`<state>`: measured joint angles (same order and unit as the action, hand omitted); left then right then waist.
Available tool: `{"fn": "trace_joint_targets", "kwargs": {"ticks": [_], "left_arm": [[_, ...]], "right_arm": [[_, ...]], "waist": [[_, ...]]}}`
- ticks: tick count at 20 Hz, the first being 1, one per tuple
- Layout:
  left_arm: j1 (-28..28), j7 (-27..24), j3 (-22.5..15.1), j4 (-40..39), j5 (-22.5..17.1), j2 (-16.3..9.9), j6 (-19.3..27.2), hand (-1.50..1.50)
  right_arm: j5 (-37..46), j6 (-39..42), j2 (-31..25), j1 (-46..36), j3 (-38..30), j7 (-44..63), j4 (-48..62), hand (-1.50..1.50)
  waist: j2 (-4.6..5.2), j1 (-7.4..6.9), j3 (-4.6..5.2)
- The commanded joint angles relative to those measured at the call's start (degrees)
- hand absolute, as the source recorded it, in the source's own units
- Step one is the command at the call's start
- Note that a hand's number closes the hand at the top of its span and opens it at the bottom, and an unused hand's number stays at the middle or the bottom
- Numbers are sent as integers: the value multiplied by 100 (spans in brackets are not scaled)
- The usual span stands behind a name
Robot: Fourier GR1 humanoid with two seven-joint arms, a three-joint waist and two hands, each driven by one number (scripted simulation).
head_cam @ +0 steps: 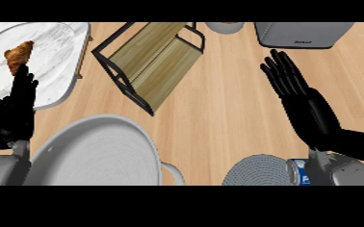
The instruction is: Pick the sweet potato from the placemat and place it in the tiered shelf
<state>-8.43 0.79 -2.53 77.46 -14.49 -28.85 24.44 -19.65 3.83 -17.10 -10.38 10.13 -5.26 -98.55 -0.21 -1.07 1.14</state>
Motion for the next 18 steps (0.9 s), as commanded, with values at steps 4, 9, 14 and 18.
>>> {"fn": "trace_joint_targets", "kwargs": {"ticks": [4,9,14,18], "left_arm": [[-2,-23,-257,617,29,279,-117,0],[163,92,-485,1083,-221,507,-370,0],[136,216,-510,1248,-136,565,-396,0],[357,278,-586,1426,-16,560,-300,0]], "right_arm": [[-988,1402,-146,939,670,260,-592,150],[-1472,1214,29,2152,729,481,48,-150],[-2549,3302,-1004,2350,-43,-153,14,-150],[-1991,4332,-1965,2137,-343,-286,-164,-150]], "waist": [[-8,175,-121],[12,181,-126],[14,161,-120],[-3,147,-119]]}}
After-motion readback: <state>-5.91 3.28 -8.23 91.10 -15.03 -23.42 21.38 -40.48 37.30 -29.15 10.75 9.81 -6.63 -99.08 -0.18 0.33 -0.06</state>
